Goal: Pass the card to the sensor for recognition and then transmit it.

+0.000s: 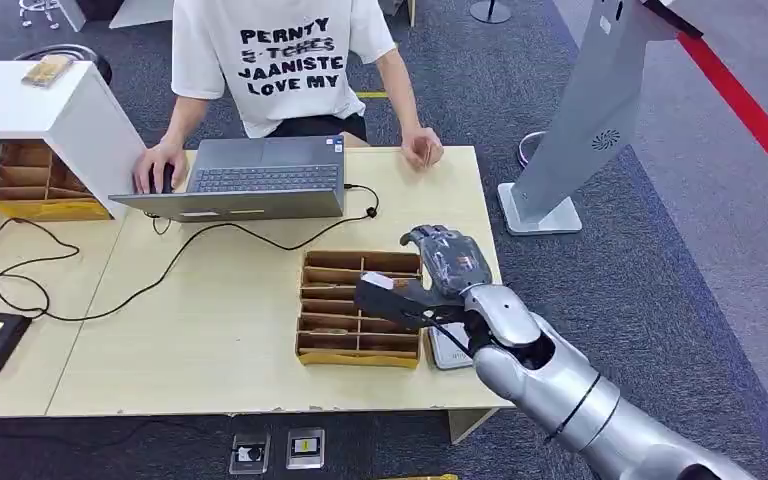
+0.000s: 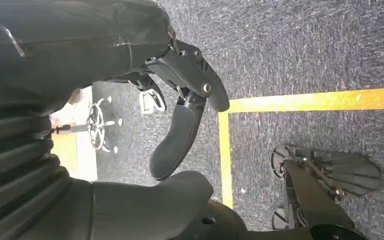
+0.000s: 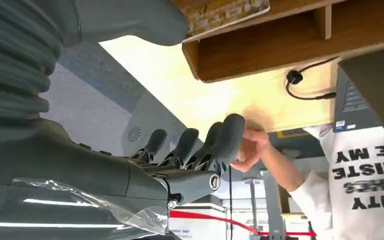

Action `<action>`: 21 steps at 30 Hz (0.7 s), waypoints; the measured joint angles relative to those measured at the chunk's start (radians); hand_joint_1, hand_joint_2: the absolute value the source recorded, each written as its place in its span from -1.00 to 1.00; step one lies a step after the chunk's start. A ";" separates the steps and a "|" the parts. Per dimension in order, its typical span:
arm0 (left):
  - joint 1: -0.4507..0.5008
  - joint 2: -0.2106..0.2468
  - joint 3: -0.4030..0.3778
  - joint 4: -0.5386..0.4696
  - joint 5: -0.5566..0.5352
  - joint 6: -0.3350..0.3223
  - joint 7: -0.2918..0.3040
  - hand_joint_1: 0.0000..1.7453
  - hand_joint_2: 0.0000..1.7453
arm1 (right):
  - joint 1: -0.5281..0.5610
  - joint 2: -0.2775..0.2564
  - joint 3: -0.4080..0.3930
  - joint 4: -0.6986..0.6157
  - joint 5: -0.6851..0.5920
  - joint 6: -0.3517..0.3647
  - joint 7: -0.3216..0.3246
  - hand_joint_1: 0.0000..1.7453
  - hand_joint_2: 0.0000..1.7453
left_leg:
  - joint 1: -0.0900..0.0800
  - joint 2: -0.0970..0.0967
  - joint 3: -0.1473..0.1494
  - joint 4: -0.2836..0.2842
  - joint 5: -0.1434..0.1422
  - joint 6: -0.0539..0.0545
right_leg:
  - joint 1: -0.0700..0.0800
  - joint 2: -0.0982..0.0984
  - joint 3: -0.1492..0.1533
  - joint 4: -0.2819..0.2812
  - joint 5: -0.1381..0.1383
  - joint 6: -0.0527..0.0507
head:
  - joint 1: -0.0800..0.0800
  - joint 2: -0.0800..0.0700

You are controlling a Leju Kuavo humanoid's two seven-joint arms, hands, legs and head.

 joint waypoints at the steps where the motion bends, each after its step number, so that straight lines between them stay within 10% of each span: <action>1: 0.000 0.000 0.000 0.000 0.002 0.000 0.000 -0.30 1.00 | 0.002 0.000 0.000 -0.002 0.000 0.004 -0.001 -0.36 1.00 | 0.000 0.000 0.000 0.000 0.000 0.000 | 0.000 0.000 0.000 0.000 0.000 0.000 | 0.000 0.000; 21: 0.000 0.000 0.000 0.000 -0.002 -0.001 -0.008 -0.28 1.00 | 0.043 -0.009 0.000 -0.019 -0.004 0.033 -0.011 -0.12 1.00 | 0.000 0.000 0.000 0.000 0.000 0.000 | 0.000 0.000 0.000 0.000 0.000 0.000 | 0.000 0.000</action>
